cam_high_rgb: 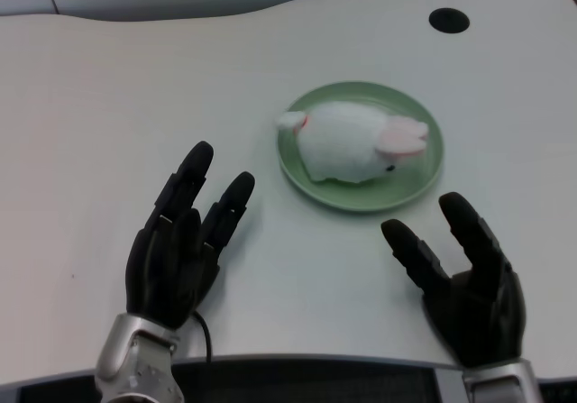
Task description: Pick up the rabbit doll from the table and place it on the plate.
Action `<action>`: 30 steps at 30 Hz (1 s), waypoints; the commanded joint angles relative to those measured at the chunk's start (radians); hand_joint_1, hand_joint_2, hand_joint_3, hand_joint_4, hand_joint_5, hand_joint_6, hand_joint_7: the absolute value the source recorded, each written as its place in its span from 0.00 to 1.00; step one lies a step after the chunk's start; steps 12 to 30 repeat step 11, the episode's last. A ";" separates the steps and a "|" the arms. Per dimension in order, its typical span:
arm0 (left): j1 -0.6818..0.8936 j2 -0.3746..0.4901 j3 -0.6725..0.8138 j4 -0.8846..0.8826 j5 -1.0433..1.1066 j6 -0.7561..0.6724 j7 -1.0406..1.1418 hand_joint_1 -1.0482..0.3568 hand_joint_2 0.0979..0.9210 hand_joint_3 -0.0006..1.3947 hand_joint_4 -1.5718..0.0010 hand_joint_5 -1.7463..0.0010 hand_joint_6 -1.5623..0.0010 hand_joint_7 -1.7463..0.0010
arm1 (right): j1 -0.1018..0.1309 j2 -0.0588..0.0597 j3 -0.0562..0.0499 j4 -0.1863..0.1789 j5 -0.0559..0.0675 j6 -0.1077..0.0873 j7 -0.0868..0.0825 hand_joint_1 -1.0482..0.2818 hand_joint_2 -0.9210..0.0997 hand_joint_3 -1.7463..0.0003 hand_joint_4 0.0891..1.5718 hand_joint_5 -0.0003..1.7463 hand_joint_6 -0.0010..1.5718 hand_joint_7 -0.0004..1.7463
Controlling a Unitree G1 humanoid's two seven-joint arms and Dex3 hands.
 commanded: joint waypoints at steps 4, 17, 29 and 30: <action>0.019 -0.016 0.008 -0.005 0.005 -0.009 0.010 0.18 1.00 0.17 0.88 0.99 0.90 0.99 | -0.022 0.004 0.007 -0.008 -0.018 0.013 -0.017 0.15 0.00 0.93 0.59 0.01 0.59 0.00; 0.027 -0.028 0.011 -0.011 0.002 -0.016 -0.002 0.18 1.00 0.17 0.88 0.99 0.91 1.00 | -0.020 -0.006 0.000 -0.007 -0.013 0.027 -0.010 0.15 0.00 0.94 0.60 0.01 0.59 0.00; 0.027 -0.028 0.011 -0.011 0.002 -0.016 -0.002 0.18 1.00 0.17 0.88 0.99 0.91 1.00 | -0.020 -0.006 0.000 -0.007 -0.013 0.027 -0.010 0.15 0.00 0.94 0.60 0.01 0.59 0.00; 0.027 -0.028 0.011 -0.011 0.002 -0.016 -0.002 0.18 1.00 0.17 0.88 0.99 0.91 1.00 | -0.020 -0.006 0.000 -0.007 -0.013 0.027 -0.010 0.15 0.00 0.94 0.60 0.01 0.59 0.00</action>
